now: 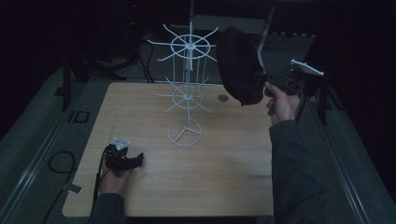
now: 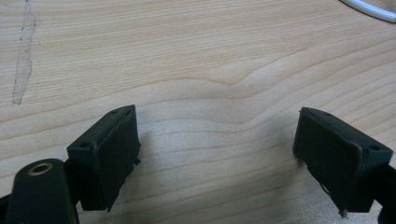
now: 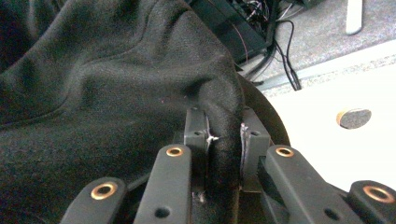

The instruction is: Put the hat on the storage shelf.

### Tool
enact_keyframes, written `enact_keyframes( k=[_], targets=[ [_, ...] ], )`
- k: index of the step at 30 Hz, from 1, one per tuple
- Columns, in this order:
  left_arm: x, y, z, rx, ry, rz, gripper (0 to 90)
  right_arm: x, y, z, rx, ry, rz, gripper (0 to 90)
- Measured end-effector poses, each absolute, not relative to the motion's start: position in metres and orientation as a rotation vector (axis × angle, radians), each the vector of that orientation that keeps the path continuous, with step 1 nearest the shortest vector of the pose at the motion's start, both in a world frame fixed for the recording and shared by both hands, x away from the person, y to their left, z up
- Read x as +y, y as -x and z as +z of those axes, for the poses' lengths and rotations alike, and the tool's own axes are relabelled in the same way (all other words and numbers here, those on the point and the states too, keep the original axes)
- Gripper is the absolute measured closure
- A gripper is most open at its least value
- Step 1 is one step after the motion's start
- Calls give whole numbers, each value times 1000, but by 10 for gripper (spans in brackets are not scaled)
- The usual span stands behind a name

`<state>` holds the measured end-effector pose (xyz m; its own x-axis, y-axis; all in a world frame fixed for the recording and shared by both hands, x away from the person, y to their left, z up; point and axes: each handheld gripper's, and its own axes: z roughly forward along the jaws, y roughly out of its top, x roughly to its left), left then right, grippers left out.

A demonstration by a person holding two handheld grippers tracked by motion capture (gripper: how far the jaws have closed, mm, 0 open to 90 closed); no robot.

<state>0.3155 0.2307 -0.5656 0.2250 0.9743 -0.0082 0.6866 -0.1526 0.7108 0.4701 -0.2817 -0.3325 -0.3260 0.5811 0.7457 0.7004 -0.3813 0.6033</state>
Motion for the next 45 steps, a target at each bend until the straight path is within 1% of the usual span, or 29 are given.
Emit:
enact_keyframes(
  k=[13,17,25,28,38,45],
  targets=[
    [231,-315,-566,1525,-1911,626,149,-274,-475,-345,-1716,1721,-1735,752],
    [231,-315,-566,1525,-1911,627,149,-272,-477,-349,-1728,1700,-1701,718],
    [231,-315,-566,1525,-1910,628,149,-269,-478,-352,-1739,1683,-1686,686],
    [231,-315,-566,1525,-1910,628,149,-268,-477,-354,-1756,1670,-1674,653],
    [230,-315,-566,1524,-1907,628,149,-261,-478,-360,-1800,1655,-1634,605],
    [230,-315,-566,1523,-1910,627,149,-262,-477,-357,-1826,1647,-1643,601]
  ],
)
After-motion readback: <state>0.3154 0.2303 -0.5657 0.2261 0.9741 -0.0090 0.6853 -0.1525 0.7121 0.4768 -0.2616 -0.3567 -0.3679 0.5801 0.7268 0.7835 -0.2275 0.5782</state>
